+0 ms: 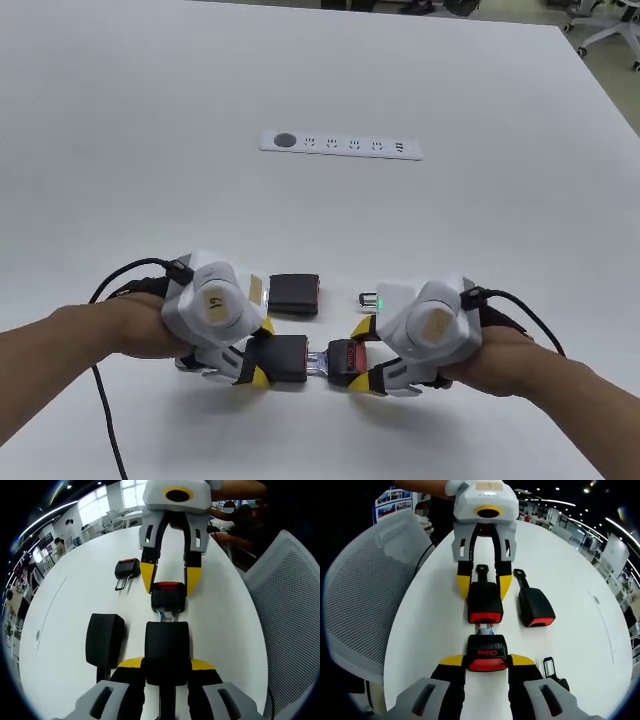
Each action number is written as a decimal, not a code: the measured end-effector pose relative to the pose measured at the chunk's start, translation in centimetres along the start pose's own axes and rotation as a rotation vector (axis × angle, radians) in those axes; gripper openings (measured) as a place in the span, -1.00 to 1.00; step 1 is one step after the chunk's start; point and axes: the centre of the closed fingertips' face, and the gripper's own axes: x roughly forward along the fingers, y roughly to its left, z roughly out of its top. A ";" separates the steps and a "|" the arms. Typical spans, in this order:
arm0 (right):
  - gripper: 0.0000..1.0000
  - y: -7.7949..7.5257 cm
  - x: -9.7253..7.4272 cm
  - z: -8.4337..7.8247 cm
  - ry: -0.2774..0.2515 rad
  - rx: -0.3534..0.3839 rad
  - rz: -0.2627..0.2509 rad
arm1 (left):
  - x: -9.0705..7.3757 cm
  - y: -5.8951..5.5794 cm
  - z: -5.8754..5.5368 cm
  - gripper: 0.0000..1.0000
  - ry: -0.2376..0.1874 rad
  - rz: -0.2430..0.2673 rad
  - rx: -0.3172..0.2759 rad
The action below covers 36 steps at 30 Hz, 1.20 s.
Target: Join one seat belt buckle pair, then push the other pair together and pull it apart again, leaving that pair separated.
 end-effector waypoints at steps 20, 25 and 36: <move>-0.45 0.2 -0.1 0.5 0.019 0.007 0.002 | 0.2 0.2 -0.2 -0.35 0.007 -0.012 0.000; -0.45 0.2 0.0 0.8 0.013 0.023 0.004 | 0.3 0.3 -0.4 -0.35 0.009 -0.013 0.004; -0.46 0.2 0.8 1.5 0.005 0.029 0.007 | 0.2 0.1 -0.1 -0.36 0.012 -0.014 0.001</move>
